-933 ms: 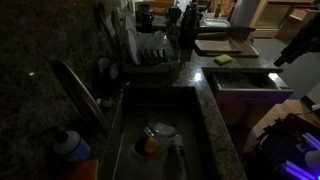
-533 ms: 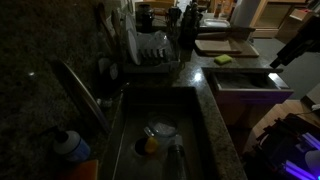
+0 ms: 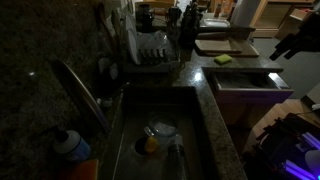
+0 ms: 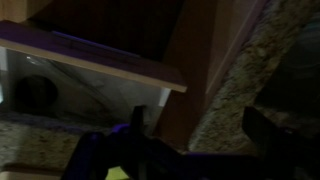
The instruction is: Put the sponge in the open drawer
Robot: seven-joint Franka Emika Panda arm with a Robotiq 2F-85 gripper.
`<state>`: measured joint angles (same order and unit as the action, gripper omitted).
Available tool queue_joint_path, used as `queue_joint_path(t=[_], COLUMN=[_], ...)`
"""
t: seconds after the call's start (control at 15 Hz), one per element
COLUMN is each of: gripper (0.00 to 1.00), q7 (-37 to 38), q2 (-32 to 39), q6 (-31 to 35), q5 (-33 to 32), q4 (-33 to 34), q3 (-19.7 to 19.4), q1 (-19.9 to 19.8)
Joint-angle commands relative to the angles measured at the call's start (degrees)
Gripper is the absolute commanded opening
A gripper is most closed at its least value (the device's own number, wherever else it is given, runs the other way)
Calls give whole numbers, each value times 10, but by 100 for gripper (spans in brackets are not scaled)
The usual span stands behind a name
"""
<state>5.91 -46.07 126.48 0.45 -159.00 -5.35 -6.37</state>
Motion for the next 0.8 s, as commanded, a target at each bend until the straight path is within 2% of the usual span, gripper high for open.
queue_joint_path(t=[0.0, 0.07, 0.13, 0.2, 0.27, 0.4, 0.53, 0.73], gripper=[100, 100, 100, 100, 100, 100, 100, 100], q7=[1, 11, 32, 15, 4, 5, 86, 145], q2=[72, 105, 126, 111, 92, 113, 172, 255], q6=[59, 88, 85, 37, 56, 54, 80, 136], q5=[-65, -82, -74, -15, -48, -23, -35, -32], q4=[1, 1, 0, 5, 0, 1, 33, 82], q3=[-39, -48, -49, -69, -56, -61, -40, -52], q1=[-106, -131, -137, -103, -125, -117, -147, -166])
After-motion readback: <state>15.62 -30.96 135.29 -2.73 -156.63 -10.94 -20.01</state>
